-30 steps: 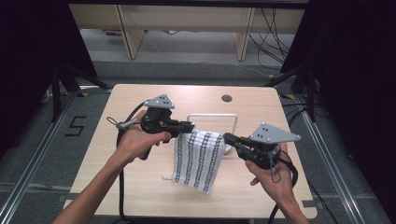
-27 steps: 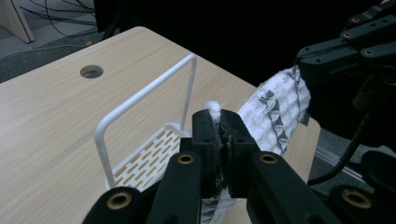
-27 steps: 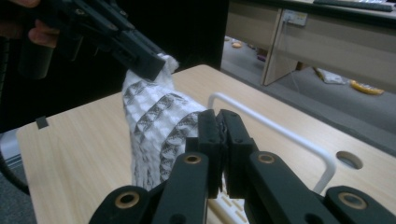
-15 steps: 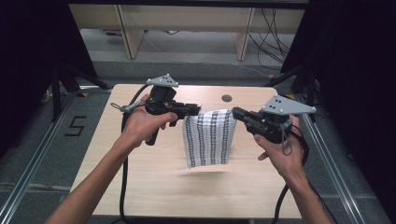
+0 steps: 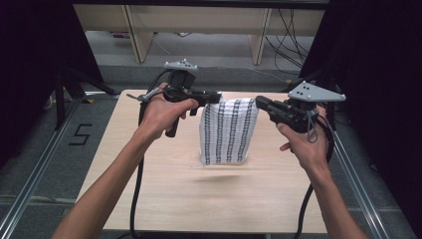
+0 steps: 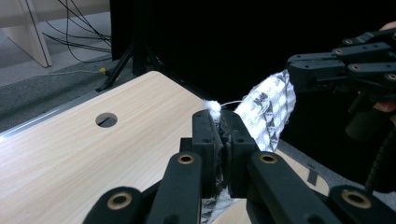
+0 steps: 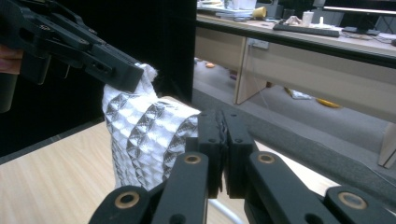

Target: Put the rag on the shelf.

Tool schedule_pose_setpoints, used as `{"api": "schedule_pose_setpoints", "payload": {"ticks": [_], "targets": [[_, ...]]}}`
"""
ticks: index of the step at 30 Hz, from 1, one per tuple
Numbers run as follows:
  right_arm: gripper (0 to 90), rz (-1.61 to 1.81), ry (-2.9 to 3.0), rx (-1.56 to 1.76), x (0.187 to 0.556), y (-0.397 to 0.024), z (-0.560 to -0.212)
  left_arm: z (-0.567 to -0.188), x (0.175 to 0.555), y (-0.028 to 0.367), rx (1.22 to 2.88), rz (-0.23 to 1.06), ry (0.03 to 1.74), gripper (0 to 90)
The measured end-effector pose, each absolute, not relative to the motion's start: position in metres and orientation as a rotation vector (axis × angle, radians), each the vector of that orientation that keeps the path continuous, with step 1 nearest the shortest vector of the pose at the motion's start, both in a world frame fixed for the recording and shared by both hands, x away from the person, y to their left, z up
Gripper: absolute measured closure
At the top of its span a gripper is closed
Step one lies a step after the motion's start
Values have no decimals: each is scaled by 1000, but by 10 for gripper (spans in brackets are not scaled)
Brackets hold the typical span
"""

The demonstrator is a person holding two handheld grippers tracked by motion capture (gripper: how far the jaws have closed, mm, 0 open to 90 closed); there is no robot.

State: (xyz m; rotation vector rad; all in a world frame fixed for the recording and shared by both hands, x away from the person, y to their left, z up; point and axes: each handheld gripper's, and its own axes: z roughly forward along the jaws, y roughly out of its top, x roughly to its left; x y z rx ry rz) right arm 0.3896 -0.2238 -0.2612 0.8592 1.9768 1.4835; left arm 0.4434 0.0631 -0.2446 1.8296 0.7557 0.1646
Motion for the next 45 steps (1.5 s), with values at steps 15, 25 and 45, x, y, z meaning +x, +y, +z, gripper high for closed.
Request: {"api": "schedule_pose_setpoints", "payload": {"ticks": [15,25,45], "targets": [[884,1440,1962,918,442,-221,-259,-252,490,60,1715,169,879,851],[883,1415,1978,1026,481,-219,-281,-277,523,54,1685,144,960,849],[866,1292,2060,1181,525,-201,-330,-327,550,60,1707,115,1083,820]]}}
